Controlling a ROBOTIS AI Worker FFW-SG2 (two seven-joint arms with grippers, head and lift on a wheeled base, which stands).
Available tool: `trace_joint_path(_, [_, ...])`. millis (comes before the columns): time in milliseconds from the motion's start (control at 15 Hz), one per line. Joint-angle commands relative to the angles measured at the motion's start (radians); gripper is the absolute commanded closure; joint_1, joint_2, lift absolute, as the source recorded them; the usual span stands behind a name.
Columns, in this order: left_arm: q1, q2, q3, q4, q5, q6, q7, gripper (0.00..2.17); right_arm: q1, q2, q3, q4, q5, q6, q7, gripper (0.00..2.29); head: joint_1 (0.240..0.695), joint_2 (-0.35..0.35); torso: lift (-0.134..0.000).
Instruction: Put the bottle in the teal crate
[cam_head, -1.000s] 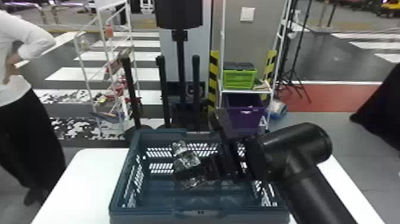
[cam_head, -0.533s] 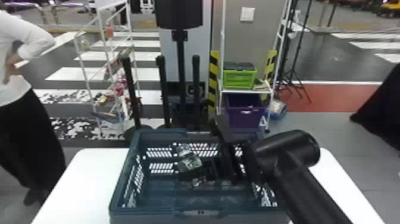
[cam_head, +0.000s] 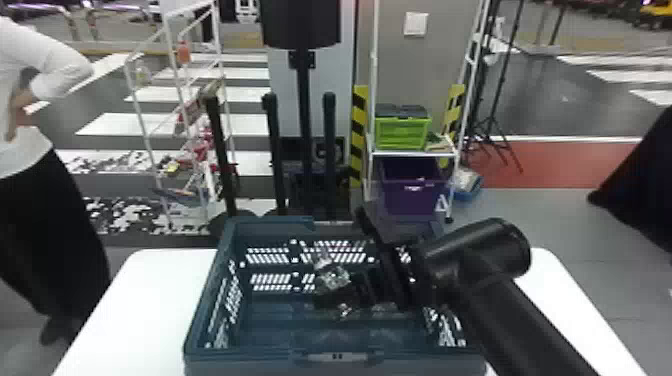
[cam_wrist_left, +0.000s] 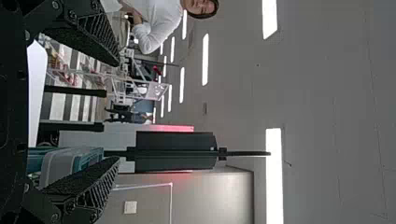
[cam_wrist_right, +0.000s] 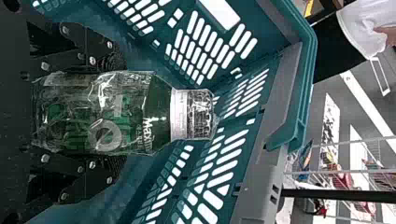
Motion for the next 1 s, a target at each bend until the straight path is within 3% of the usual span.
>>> trace_joint_path(0, [-0.002, 0.0, 0.0, 0.0, 0.001, 0.0, 0.0, 0.18, -0.011, 0.001, 0.007, 0.038, 0.0, -0.002, -0.001, 1.91, 0.499, 0.0, 0.0])
trace_joint_path(267, [-0.002, 0.0, 0.0, 0.0, 0.001, 0.0, 0.0, 0.18, -0.015, 0.001, 0.008, 0.052, 0.002, 0.007, -0.002, 1.72, 0.499, 0.0, 0.0])
trace_joint_path(333, [-0.002, 0.0, 0.0, 0.0, 0.001, 0.0, 0.0, 0.18, -0.015, 0.001, 0.01, 0.052, 0.002, 0.013, -0.004, 1.56, 0.499, 0.0, 0.0])
trace_joint_path(400, [-0.003, 0.0, 0.0, 0.0, 0.001, 0.004, 0.0, 0.18, -0.012, 0.001, 0.01, 0.052, 0.0, 0.013, -0.013, 1.16, 0.499, 0.0, 0.0])
trace_joint_path(467, [-0.003, 0.002, 0.0, 0.0, 0.001, 0.007, 0.0, 0.18, -0.009, 0.001, 0.011, 0.045, 0.002, 0.013, -0.028, 0.38, 0.499, 0.0, 0.0])
trace_joint_path(533, [-0.003, 0.002, 0.002, 0.0, 0.001, 0.004, 0.0, 0.18, -0.009, 0.001, 0.013, 0.044, 0.002, 0.017, -0.028, 0.0, 0.499, 0.0, 0.0])
trace_joint_path(933, [-0.003, 0.002, 0.009, 0.0, 0.007, 0.004, -0.002, 0.18, 0.003, 0.001, 0.011, 0.001, -0.004, 0.056, -0.055, 0.06, 0.499, 0.0, 0.0])
